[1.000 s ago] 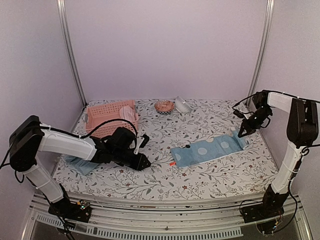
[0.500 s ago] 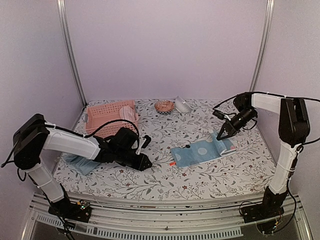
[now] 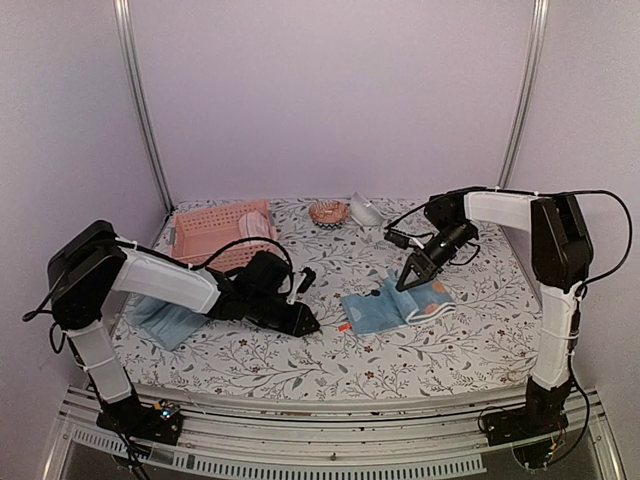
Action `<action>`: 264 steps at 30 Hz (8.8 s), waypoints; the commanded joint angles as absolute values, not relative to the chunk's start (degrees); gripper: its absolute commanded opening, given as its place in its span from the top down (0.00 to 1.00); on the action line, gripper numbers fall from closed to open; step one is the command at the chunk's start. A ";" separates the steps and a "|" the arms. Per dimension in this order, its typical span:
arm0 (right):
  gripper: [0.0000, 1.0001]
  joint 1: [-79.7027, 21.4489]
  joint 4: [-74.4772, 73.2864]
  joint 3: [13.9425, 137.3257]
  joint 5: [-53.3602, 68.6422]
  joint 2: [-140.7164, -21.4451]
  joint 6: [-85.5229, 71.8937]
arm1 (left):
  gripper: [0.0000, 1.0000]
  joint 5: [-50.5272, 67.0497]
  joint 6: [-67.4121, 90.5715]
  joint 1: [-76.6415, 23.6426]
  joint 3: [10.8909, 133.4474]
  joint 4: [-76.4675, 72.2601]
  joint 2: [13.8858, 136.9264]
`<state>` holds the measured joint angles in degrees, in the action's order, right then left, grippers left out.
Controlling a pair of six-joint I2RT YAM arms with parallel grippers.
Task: Roll the towels
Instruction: Fold the towel at the center of the board, then rotate the towel at the center of the board.
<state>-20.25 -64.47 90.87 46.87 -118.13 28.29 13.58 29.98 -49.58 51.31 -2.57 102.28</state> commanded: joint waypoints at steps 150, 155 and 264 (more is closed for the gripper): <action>0.79 -8.42 -42.31 66.18 21.66 -109.90 24.30 | 0.80 23.39 31.93 -50.41 92.51 4.05 133.51; 0.79 -8.37 -42.93 62.13 21.67 -109.33 25.87 | 0.80 20.98 30.87 -48.82 92.15 5.28 133.71; 0.56 -19.43 -49.70 94.02 31.09 -105.70 27.88 | 0.74 3.82 -2.54 -59.91 74.42 4.50 102.85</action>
